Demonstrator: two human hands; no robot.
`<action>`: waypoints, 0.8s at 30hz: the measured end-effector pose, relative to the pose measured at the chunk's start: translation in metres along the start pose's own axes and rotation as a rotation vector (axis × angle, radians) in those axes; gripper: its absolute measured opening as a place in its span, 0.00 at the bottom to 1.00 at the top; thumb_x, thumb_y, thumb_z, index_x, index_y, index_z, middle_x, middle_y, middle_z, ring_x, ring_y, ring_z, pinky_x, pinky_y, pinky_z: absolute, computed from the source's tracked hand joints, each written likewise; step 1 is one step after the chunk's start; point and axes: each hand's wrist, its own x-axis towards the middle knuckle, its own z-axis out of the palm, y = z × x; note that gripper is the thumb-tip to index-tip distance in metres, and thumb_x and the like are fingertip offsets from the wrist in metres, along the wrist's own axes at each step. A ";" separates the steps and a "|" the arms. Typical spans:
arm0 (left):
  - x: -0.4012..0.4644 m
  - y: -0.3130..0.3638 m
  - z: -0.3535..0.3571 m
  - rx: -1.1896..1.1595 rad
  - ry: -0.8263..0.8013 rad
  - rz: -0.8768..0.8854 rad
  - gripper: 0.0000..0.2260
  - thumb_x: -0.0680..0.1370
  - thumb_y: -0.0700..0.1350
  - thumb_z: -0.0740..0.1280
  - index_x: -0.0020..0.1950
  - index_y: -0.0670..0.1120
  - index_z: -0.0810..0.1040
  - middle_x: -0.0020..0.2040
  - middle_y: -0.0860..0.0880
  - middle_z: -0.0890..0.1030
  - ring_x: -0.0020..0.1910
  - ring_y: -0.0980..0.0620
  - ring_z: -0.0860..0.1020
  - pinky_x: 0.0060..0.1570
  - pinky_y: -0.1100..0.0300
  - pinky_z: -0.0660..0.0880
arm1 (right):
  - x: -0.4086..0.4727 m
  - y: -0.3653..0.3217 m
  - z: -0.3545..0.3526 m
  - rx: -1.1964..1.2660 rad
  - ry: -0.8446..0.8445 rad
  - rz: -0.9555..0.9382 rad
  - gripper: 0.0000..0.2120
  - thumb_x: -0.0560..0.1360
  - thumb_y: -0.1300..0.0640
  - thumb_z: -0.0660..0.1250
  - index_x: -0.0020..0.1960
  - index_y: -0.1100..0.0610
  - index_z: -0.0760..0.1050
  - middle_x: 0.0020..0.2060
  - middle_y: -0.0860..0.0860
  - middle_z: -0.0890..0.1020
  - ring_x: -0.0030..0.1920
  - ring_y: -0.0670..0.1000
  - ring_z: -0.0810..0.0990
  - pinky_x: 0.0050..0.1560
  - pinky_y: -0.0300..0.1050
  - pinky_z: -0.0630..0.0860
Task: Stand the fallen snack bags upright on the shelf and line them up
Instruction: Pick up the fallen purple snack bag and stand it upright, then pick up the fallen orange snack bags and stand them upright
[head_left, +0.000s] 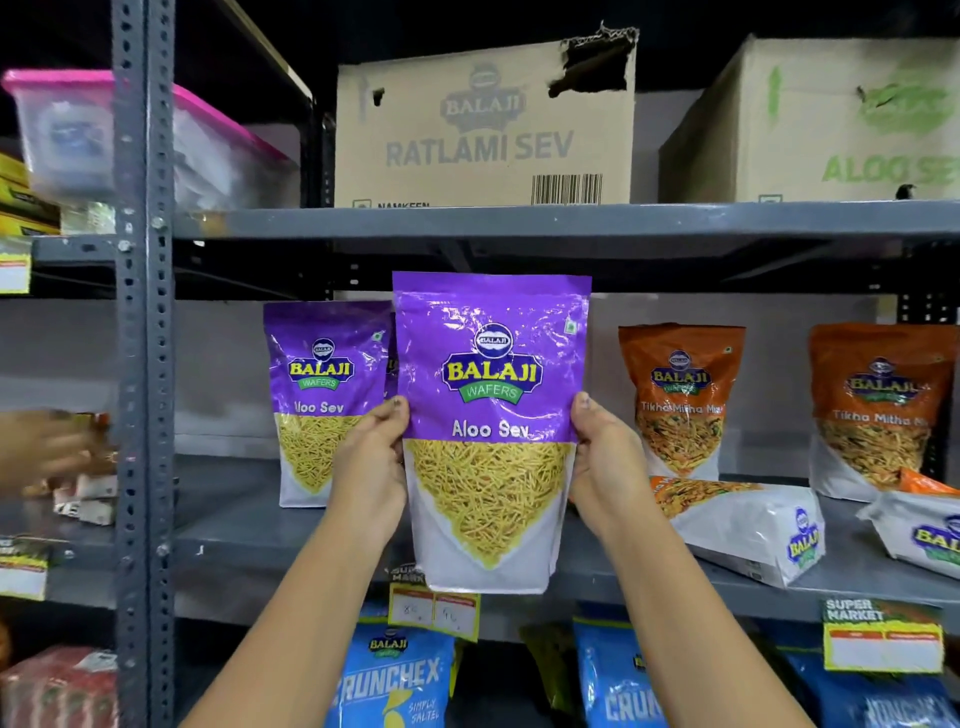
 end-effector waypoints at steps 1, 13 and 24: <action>-0.002 0.003 -0.001 0.010 0.024 0.010 0.08 0.79 0.35 0.63 0.42 0.45 0.76 0.32 0.49 0.84 0.28 0.57 0.82 0.32 0.64 0.80 | 0.001 0.002 0.002 -0.009 0.000 0.006 0.19 0.83 0.61 0.61 0.70 0.70 0.72 0.65 0.69 0.79 0.69 0.70 0.75 0.69 0.69 0.70; -0.012 0.003 -0.022 0.114 0.280 0.056 0.07 0.79 0.36 0.64 0.56 0.39 0.78 0.59 0.35 0.79 0.58 0.42 0.77 0.69 0.43 0.69 | 0.019 0.052 0.012 -0.156 0.048 0.086 0.10 0.82 0.60 0.64 0.52 0.63 0.82 0.49 0.60 0.87 0.46 0.57 0.87 0.56 0.59 0.82; -0.021 0.025 -0.045 0.482 0.568 0.432 0.16 0.80 0.42 0.63 0.67 0.39 0.71 0.63 0.41 0.78 0.60 0.44 0.78 0.60 0.55 0.73 | 0.017 0.055 0.058 -0.656 -0.134 0.087 0.18 0.83 0.47 0.60 0.50 0.60 0.80 0.48 0.58 0.84 0.44 0.56 0.82 0.45 0.49 0.76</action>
